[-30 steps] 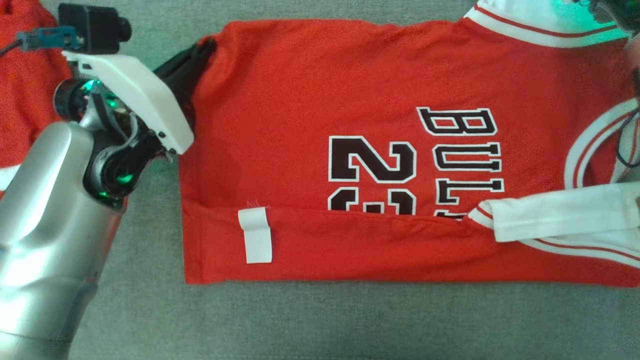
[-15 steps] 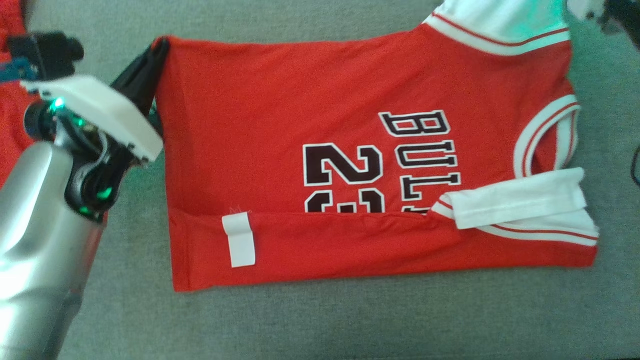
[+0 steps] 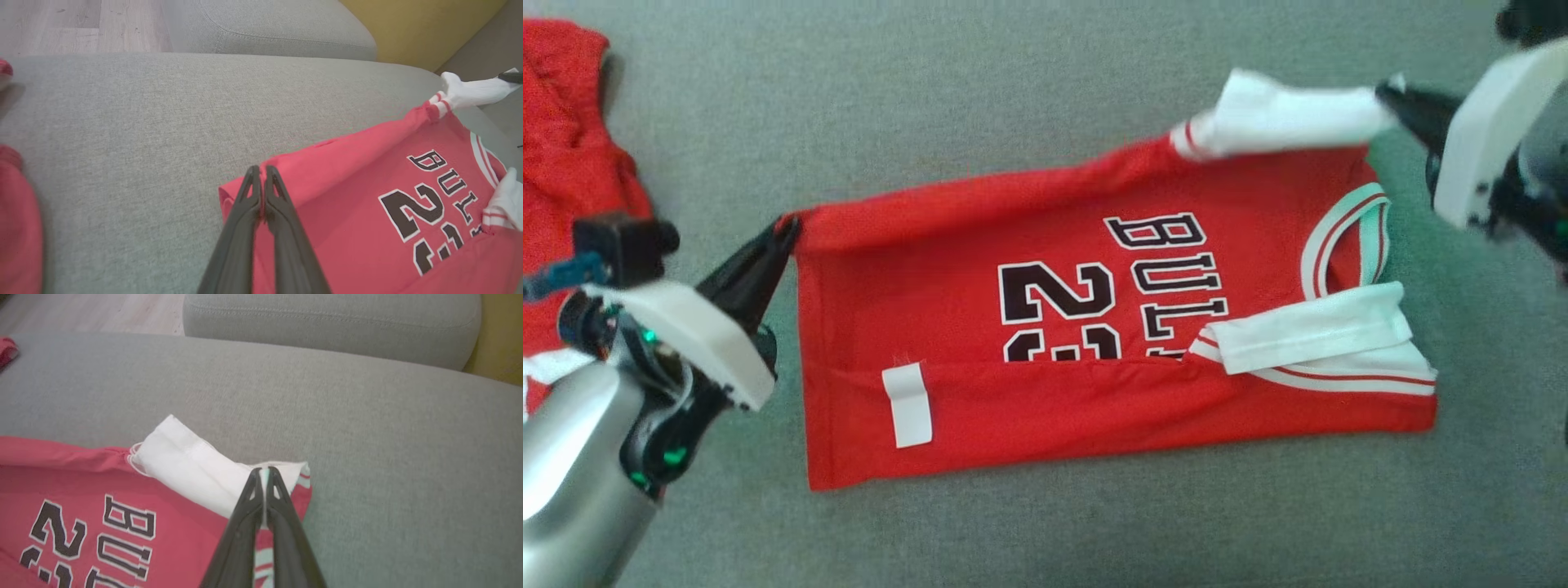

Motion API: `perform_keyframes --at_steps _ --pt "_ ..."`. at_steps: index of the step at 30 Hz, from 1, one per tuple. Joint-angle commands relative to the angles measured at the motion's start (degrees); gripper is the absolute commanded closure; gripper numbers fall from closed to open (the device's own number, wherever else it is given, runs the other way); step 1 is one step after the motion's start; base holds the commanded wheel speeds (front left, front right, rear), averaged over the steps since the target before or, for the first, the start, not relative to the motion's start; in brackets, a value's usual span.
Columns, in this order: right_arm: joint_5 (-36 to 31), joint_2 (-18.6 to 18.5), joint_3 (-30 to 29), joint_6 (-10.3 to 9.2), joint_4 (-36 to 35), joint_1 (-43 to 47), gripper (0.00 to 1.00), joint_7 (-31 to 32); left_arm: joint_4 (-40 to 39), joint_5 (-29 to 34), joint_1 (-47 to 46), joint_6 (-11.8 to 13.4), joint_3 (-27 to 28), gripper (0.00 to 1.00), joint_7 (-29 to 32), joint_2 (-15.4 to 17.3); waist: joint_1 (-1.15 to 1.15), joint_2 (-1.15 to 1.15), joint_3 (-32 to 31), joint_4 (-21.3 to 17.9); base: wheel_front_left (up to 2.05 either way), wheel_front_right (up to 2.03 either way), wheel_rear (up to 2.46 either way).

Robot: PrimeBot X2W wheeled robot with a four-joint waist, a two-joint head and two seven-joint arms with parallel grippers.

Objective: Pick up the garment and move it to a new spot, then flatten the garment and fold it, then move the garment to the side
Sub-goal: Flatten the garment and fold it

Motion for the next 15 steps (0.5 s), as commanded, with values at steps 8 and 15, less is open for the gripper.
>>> perform_keyframes --at_steps 8,15 --pt "0.33 -1.07 -5.71 0.43 -10.45 11.14 1.00 8.14 0.19 -1.76 0.97 -0.33 -2.57 1.00 -5.52 6.06 0.01 0.00 -2.99 -1.31 0.00 0.00 0.00" --pt "-0.89 0.91 -10.42 0.43 -16.19 18.58 1.00 15.03 2.53 -2.44 1.26 -0.33 -5.17 1.00 -7.86 6.70 0.01 0.00 -4.22 -1.57 0.00 0.00 0.00"
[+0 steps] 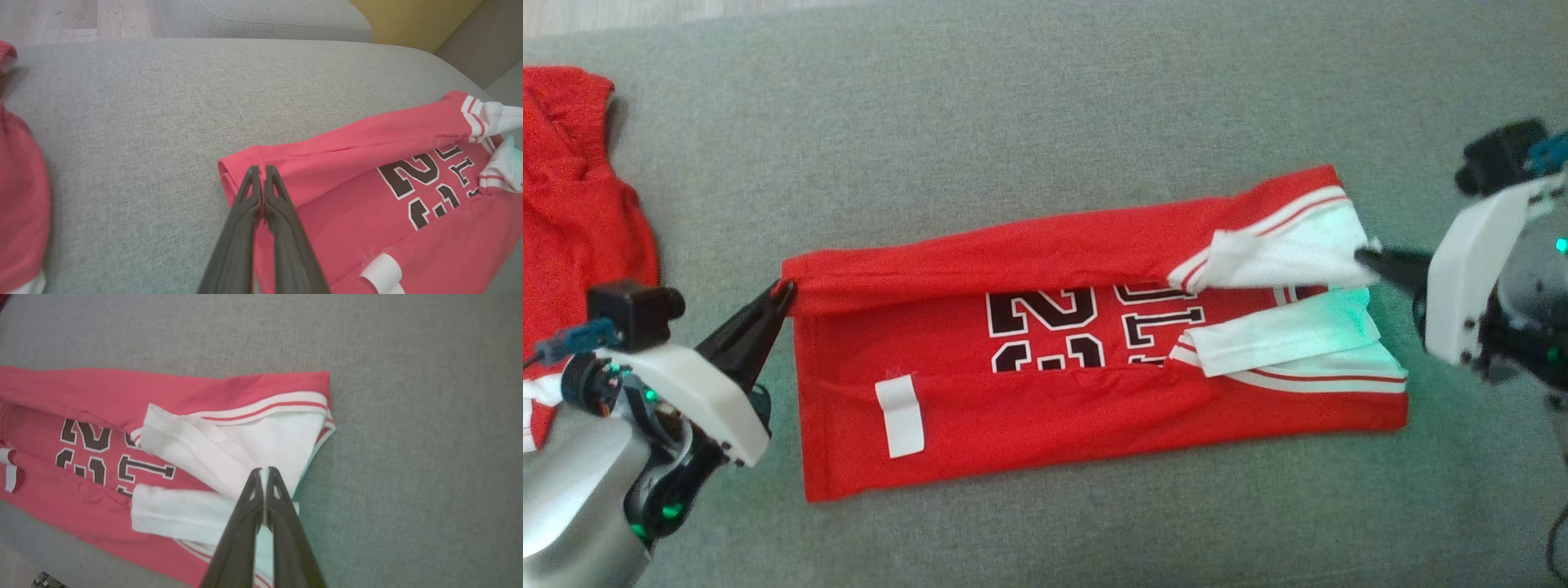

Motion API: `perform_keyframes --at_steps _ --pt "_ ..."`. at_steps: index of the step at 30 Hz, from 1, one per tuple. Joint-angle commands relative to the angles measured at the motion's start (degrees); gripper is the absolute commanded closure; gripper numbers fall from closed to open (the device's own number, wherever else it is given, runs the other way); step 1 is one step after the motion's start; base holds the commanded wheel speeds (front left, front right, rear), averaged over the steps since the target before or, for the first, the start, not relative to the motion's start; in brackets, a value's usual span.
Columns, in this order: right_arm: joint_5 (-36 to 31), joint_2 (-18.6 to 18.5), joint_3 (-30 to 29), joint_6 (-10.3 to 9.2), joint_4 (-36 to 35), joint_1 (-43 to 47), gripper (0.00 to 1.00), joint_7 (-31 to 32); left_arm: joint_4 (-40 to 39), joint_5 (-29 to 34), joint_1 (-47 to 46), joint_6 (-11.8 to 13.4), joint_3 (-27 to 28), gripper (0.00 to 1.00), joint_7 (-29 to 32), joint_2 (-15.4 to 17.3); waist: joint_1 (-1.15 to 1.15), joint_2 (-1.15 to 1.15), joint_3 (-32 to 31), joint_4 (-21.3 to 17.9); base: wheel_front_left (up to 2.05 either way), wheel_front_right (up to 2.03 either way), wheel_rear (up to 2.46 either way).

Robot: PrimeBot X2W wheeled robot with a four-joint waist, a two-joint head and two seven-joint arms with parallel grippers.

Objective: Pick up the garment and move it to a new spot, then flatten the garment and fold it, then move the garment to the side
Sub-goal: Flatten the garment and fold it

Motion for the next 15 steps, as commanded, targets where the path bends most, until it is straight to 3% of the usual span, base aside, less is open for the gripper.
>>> perform_keyframes --at_steps 1,4,5,6,7,8,11,15 --pt "-0.52 -0.52 -0.55 0.43 -2.39 0.31 1.00 0.45 -0.79 -0.32 -1.29 -0.32 2.48 1.00 -0.68 3.17 0.00 0.00 -0.21 -0.05 0.00 0.00 0.00" --pt "-2.19 2.04 -3.99 0.43 -5.70 4.93 1.00 3.89 0.78 -0.89 -0.51 -0.32 1.24 1.00 -1.51 3.16 0.00 0.00 -1.23 -0.01 0.00 0.00 0.00" --pt "-2.42 2.71 -4.65 0.43 -6.42 6.08 0.62 4.91 1.27 -1.09 -0.25 -0.33 1.07 1.00 -1.65 2.98 0.00 0.00 -1.58 0.05 0.00 0.00 0.00" --pt "-2.81 3.40 -5.48 0.43 -7.20 7.07 0.00 5.55 1.66 -1.37 0.05 -0.33 0.92 0.87 -1.75 2.74 0.00 0.00 -1.86 0.07 0.00 0.00 0.00" --pt "-3.34 4.16 -6.37 0.43 -8.07 7.81 0.00 5.68 2.02 -1.67 0.32 -0.33 0.84 0.53 -1.91 2.47 0.00 0.00 -2.12 0.10 0.00 0.00 0.00" --pt "-3.88 4.80 -6.93 0.43 -8.80 8.51 0.00 5.98 2.30 -1.75 0.52 -0.33 0.70 0.02 -2.13 2.22 0.00 0.00 -2.40 0.16 0.00 0.00 0.00" --pt "-5.82 5.88 -7.80 0.43 -11.26 9.80 0.00 5.26 3.06 -0.87 0.98 0.25 0.81 0.00 -4.45 1.54 0.00 0.00 -3.29 0.44 0.00 0.00 0.00" --pt "-8.98 7.29 -9.70 0.43 -12.35 10.58 0.00 1.61 3.40 -0.47 2.08 2.79 2.91 0.00 -10.57 -0.32 0.00 0.00 -4.57 1.01 0.00 0.00 0.00"
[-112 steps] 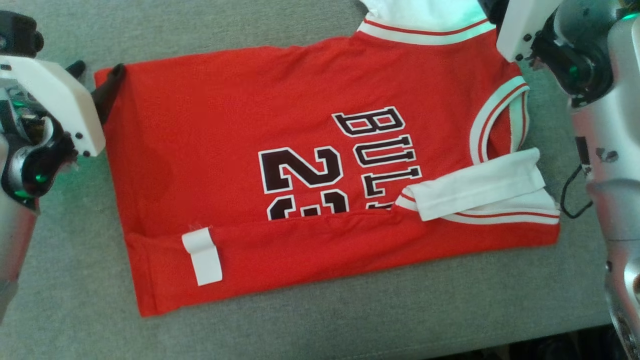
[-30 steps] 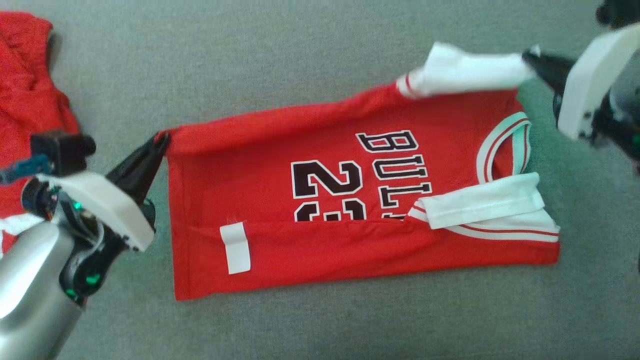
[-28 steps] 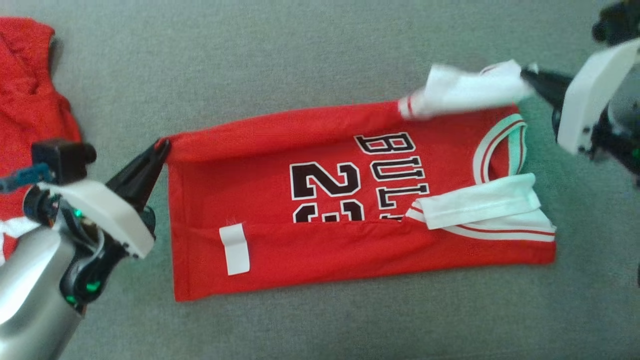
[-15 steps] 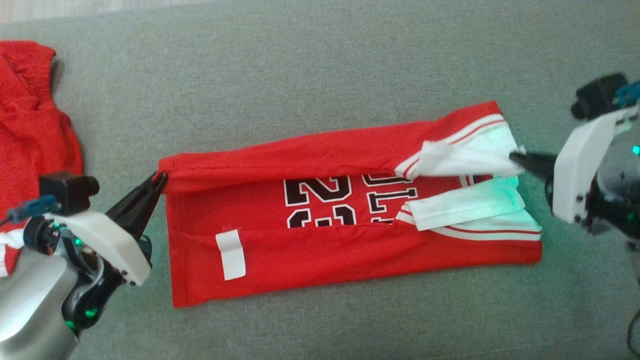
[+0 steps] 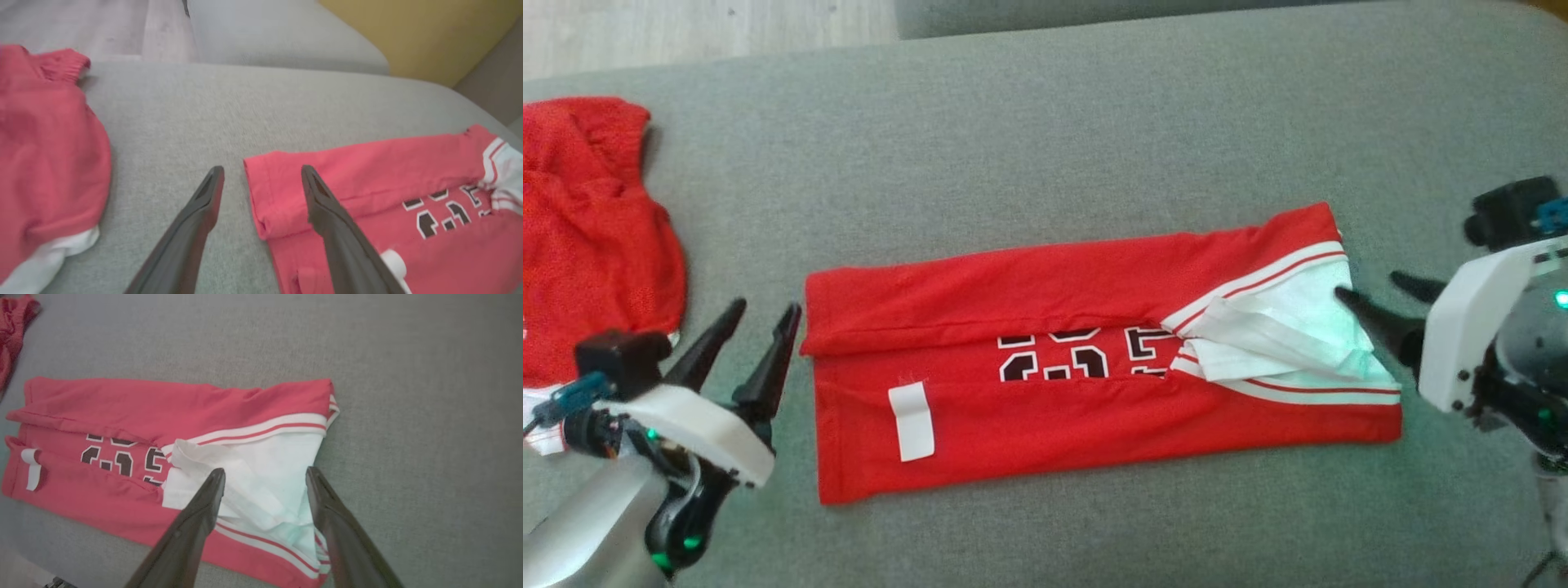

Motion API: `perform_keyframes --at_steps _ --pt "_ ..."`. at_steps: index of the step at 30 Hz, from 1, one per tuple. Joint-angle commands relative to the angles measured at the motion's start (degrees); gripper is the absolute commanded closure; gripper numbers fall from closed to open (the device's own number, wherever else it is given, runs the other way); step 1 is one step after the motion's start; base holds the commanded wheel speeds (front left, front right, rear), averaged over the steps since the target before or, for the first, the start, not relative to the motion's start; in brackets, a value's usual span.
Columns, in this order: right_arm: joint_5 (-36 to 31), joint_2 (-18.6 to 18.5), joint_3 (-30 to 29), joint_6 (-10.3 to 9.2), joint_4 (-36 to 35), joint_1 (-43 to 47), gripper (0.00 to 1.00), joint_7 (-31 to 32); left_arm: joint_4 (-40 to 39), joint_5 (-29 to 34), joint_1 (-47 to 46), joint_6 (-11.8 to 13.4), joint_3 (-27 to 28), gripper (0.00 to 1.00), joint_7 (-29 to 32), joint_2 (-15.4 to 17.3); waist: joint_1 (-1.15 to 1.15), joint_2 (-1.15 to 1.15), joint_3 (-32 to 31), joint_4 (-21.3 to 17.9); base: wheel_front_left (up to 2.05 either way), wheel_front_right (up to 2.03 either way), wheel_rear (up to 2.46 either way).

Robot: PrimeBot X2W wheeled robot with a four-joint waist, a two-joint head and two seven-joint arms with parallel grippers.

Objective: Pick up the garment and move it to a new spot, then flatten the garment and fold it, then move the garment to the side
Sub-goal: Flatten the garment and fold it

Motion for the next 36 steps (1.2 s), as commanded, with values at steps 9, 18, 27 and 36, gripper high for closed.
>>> perform_keyframes --at_steps 9,18,27,36 --pt "-9.09 7.81 -6.42 0.43 6.98 -0.74 0.00 -6.44 -2.64 3.05 0.79 6.79 8.73 0.00 -10.13 -3.10 0.00 0.00 -2.68 2.20 0.00 0.00 0.00" --pt "-17.26 14.44 -11.50 0.43 20.44 -3.98 0.00 -11.46 -8.40 11.54 4.90 12.57 17.53 0.00 -10.54 -7.72 0.00 0.00 -2.63 4.11 0.00 0.00 0.00" --pt "-21.71 17.11 -13.12 0.43 31.35 -8.25 0.00 -15.10 -9.81 17.05 7.87 11.74 19.10 0.00 -10.56 -10.63 0.00 0.00 -2.54 5.16 0.00 0.00 0.00" --pt "-18.20 17.04 -9.15 0.43 33.01 -8.72 1.00 -12.33 -7.88 17.76 7.70 11.16 18.17 0.00 -10.56 -11.28 0.00 0.00 -2.87 4.66 0.00 0.00 0.00"
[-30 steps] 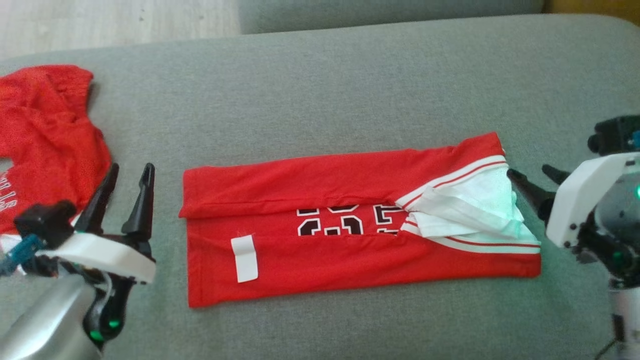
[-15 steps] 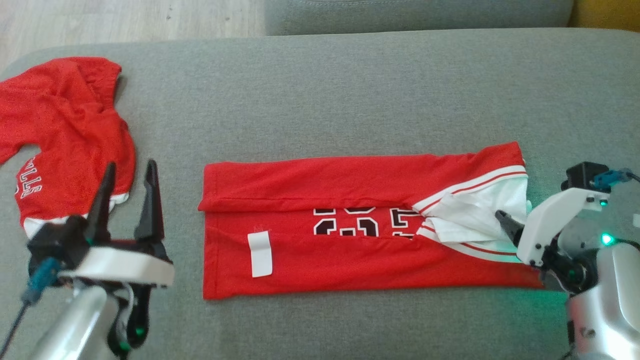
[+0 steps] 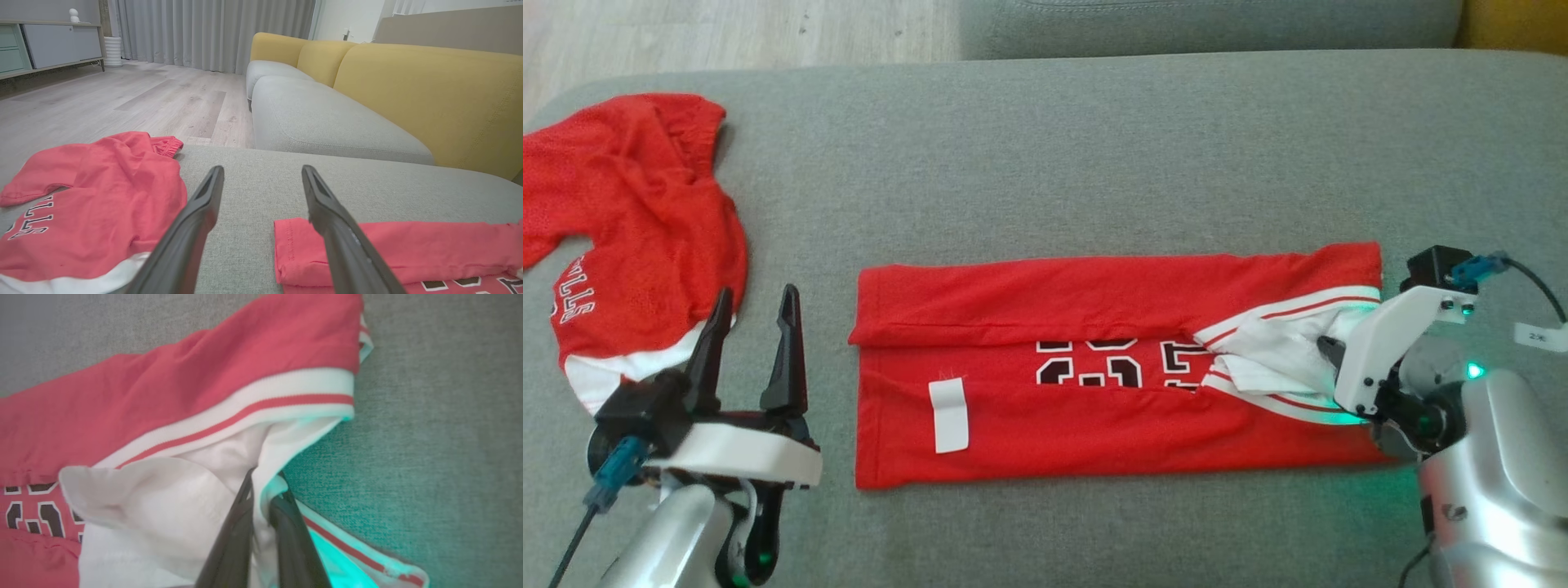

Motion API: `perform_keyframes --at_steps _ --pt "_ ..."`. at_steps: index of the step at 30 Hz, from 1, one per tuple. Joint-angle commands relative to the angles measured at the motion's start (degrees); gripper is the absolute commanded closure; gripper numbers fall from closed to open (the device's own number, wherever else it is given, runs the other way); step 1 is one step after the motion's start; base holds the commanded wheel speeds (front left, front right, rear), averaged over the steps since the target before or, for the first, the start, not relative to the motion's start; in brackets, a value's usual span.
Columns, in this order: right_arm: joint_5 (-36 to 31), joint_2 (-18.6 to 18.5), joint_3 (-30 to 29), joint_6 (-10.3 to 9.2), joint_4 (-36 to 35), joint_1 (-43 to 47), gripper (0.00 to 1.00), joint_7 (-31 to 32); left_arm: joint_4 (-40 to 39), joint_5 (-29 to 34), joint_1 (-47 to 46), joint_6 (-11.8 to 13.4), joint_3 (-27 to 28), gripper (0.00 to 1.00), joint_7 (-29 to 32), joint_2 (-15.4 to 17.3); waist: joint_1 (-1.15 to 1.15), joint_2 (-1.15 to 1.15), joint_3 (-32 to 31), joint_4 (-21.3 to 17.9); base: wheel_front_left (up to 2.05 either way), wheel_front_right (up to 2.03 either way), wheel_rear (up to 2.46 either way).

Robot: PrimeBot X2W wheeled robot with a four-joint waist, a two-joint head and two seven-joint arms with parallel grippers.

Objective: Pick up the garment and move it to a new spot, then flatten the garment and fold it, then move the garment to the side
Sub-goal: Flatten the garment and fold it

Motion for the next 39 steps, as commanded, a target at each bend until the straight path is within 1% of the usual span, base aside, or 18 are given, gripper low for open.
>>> perform_keyframes --at_steps 1,4,7,13,16,18,21,24,27,31,34,37,38,39 --pt "1.30 -0.02 1.58 0.43 -1.83 -0.61 1.00 0.25 -1.04 0.51 -2.07 -0.07 1.99 0.00 -0.55 1.45 0.00 0.00 -0.17 -0.36 0.00 0.00 0.00" --pt "2.03 -2.36 1.43 0.43 -4.03 -0.46 1.00 0.75 -0.69 0.38 -1.82 0.01 2.31 0.00 -0.55 1.55 0.00 0.00 -0.46 -0.93 0.00 0.00 0.00" --pt "1.66 -6.04 0.16 0.43 -7.25 0.25 1.00 2.16 -0.63 0.25 -1.15 0.16 2.78 0.00 -0.55 1.84 0.00 0.00 -0.88 -1.51 0.00 0.00 0.00" --pt "-2.06 -12.99 -6.76 0.43 -15.58 2.94 1.00 5.33 -1.51 0.12 0.52 0.76 3.69 0.00 -0.55 2.60 0.00 0.00 -1.57 -2.56 0.00 0.00 0.00" --pt "-4.50 -15.47 -9.59 0.43 -19.12 3.87 1.00 6.27 -2.03 0.10 1.21 1.09 3.88 0.00 -0.55 2.79 0.00 0.00 -1.85 -3.06 0.00 0.00 0.00" --pt "-5.61 -16.24 -10.41 0.43 -21.04 4.50 1.00 7.37 -2.40 0.10 1.53 1.20 3.75 0.00 -0.50 2.85 0.00 0.00 -2.04 -3.28 0.00 0.00 0.00" --pt "-5.44 -15.22 -10.22 0.43 -23.97 5.53 1.00 9.39 -2.65 0.07 1.78 1.29 3.55 0.00 -0.34 2.91 0.00 0.00 -2.53 -3.52 0.00 0.00 0.00" --pt "-3.95 -12.79 -7.75 0.43 -27.33 7.23 1.00 11.95 -2.68 0.03 1.87 1.36 3.32 0.00 -0.22 2.86 0.00 0.00 -3.14 -3.60 0.00 0.00 0.00" --pt "-1.81 -9.72 -3.02 0.43 -31.45 8.56 1.00 13.66 -2.85 -0.03 2.01 1.48 3.12 0.00 -0.01 2.85 0.00 0.00 -3.52 -3.58 0.00 0.00 0.00" --pt "0.73 -6.60 5.64 0.43 -35.47 8.56 1.00 14.31 -3.10 -0.07 1.88 1.51 2.98 0.00 0.24 3.04 0.00 0.00 -3.36 -3.45 0.00 0.00 0.00" --pt "2.12 -3.71 11.97 0.43 -35.12 7.22 1.00 13.41 -3.16 -0.03 1.62 1.58 2.87 0.00 0.35 3.11 0.00 0.00 -3.25 -3.31 0.00 0.00 0.00" --pt "3.05 -1.12 17.77 0.43 -31.47 5.38 1.00 12.13 -3.17 -0.03 1.33 1.54 2.69 0.00 0.45 3.08 0.00 0.00 -3.05 -2.97 0.00 0.00 0.00" --pt "3.05 -1.12 17.77 0.43 -31.47 5.38 1.00 12.13 -3.17 -0.03 1.33 1.54 2.69 0.00 0.45 3.08 0.00 0.00 -3.05 -2.97 0.00 0.00 0.00" --pt "3.35 -0.45 19.41 0.43 -29.80 4.64 1.00 11.51 -3.03 -0.06 1.19 1.39 2.65 0.00 0.45 3.10 0.00 0.00 -2.97 -2.81 0.00 0.00 0.00"
